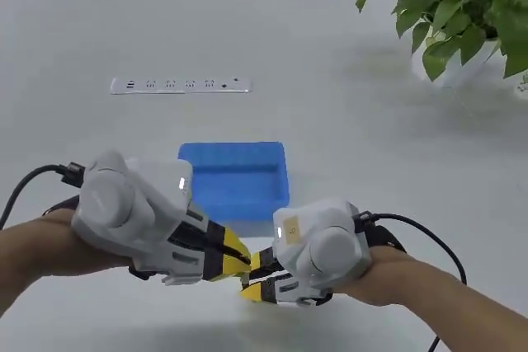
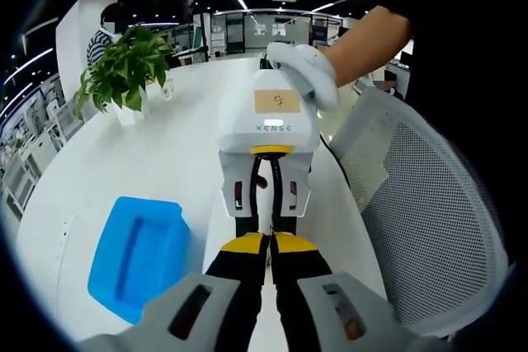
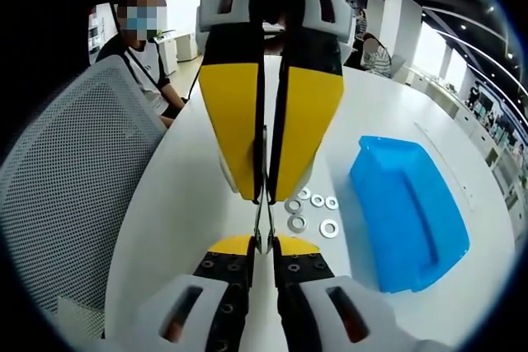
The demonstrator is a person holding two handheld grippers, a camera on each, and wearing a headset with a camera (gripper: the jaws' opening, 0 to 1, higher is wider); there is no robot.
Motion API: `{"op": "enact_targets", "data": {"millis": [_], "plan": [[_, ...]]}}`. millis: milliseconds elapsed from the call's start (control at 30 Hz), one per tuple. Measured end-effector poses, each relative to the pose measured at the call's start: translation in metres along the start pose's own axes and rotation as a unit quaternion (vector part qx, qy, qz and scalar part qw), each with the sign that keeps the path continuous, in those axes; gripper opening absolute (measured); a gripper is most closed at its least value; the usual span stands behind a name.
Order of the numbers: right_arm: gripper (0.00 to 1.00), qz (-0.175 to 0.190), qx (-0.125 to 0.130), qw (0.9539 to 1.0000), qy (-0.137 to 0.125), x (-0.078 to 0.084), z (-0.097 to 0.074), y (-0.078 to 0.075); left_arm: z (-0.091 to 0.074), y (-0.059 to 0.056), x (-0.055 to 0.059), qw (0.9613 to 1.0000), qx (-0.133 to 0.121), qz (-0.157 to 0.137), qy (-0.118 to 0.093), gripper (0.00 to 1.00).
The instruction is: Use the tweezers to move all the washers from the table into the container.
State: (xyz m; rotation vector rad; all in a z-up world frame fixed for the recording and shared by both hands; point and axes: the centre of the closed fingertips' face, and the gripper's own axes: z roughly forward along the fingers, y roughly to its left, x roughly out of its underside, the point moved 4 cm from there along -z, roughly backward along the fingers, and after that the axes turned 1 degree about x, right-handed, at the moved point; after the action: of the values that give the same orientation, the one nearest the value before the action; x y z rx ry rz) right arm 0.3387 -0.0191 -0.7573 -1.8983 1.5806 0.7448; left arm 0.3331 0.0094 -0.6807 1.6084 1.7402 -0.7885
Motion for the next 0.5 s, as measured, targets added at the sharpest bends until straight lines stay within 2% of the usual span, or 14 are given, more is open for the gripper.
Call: {"op": "enact_targets", "data": {"millis": [300,500], "plan": [[0.12,0.002,-0.001,1.0000,0.000,-0.0012,-0.0019,-0.0009,-0.0015,0.0005,0.0008,0.9999,-0.003,0.008,0.007,0.06],[0.17,0.001,0.004,1.0000,-0.002,-0.0046,-0.0053,-0.0022,-0.0058,0.0029,-0.0003,0.9999,-0.006,0.009,0.006,0.06]]}}
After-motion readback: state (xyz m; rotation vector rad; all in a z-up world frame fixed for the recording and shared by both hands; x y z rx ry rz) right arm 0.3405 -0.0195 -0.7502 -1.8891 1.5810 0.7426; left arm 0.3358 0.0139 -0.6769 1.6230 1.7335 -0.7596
